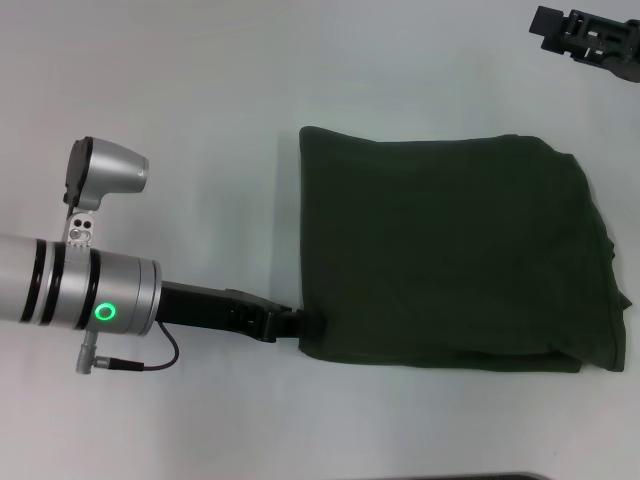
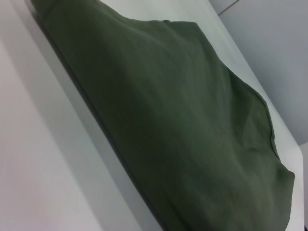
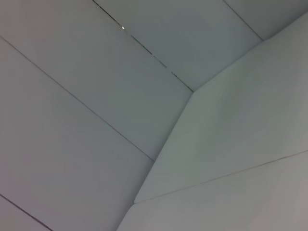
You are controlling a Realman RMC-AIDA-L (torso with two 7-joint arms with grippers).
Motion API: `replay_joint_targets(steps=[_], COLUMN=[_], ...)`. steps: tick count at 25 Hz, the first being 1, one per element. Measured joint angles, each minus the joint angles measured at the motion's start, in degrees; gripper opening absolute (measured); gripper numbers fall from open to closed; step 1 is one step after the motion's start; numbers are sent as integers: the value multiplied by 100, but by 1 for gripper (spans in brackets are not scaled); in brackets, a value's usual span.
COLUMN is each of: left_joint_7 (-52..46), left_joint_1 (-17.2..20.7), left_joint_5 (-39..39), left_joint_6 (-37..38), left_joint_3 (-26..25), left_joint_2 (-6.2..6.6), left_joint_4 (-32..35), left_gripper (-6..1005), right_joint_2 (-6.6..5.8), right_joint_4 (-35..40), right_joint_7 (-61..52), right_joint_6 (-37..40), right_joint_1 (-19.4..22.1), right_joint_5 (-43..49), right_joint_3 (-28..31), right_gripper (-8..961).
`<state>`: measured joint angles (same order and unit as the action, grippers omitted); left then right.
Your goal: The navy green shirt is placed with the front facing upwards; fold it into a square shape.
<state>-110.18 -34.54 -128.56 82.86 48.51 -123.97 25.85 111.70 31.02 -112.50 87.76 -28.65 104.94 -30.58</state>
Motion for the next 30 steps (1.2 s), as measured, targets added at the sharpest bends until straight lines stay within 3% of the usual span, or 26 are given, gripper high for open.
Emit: replay_joint_targets(steps=[4, 12, 30], left_joint_7=[-2, -28, 136], left_joint_1=[0, 0, 221], left_joint_5=[3, 3, -41], left_joint_6=[-14, -24, 288], left_joint_3=[-5, -1, -339], left_joint_2=[-2, -4, 108], left_joint_4=[11, 25, 258], left_gripper=[140, 45, 68], right_joint_2=[0, 7, 36], right_joint_4=[0, 0, 0], right_joint_7=[0, 14, 50], right_joint_6=[6, 6, -3], right_joint_1=[3, 9, 63], right_joint_5=[0, 0, 0], right_joint_3=[0, 0, 0], right_gripper=[781, 781, 781])
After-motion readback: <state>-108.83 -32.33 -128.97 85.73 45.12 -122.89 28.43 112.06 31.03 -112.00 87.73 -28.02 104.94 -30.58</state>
